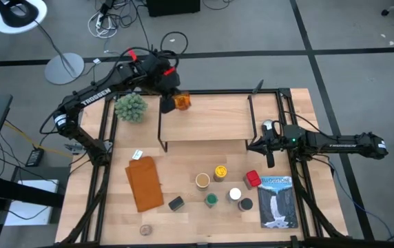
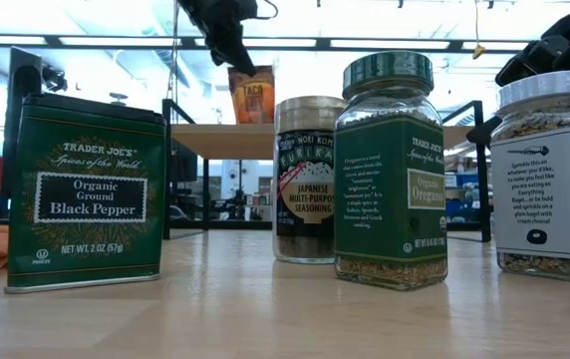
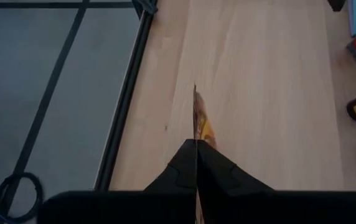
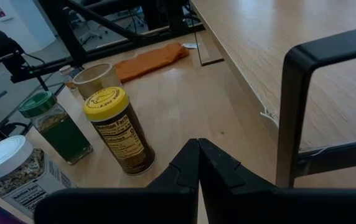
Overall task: Shelf spices
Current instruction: Put the orange seasoning bag on the shelf
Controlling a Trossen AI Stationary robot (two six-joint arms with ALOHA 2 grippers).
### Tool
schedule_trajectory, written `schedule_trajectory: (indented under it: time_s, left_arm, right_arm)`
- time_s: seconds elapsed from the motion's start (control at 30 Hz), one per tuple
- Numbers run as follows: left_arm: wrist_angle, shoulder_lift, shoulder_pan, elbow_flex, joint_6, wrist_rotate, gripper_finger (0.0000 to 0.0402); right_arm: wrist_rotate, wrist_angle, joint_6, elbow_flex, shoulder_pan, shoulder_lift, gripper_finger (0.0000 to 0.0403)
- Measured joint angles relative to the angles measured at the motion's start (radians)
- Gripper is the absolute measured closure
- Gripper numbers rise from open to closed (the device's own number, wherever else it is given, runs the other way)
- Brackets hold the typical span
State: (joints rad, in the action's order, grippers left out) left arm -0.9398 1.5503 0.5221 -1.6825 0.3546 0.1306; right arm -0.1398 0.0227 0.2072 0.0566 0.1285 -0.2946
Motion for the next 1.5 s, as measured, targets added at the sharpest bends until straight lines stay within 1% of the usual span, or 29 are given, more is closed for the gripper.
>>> schedule_trajectory:
  time_s: [0.13, 0.37, 0.77, 0.9, 1.07, 1.5]
  left_arm:
    - [-0.033, 0.000, -0.001, 0.000, 0.000, 0.001, 0.0396]
    - [-0.034, 0.000, -0.001, 0.004, -0.030, 0.031, 0.0396]
    - [-0.031, 0.000, -0.001, 0.006, -0.024, 0.020, 0.0397]
    - [-0.023, 0.001, -0.001, 0.049, -0.023, 0.044, 0.0397]
    - [-0.004, 0.001, -0.001, 0.066, -0.025, 0.004, 0.0397]
    - [0.031, 0.001, -0.001, 0.067, -0.026, -0.001, 0.0396]
  right_arm:
    - [0.000, 0.000, 0.000, 0.000, 0.000, 0.000, 0.0392]
    - [0.000, 0.000, 0.000, 0.000, 0.000, 0.000, 0.0392]
    - [0.000, 0.000, 0.000, 0.000, 0.000, 0.000, 0.0392]
    - [0.000, 0.000, 0.000, 0.000, 0.000, 0.000, 0.0392]
    - [0.000, 0.000, 0.000, 0.000, 0.000, 0.000, 0.0392]
    - [0.000, 0.000, 0.000, 0.000, 0.000, 0.000, 0.0392]
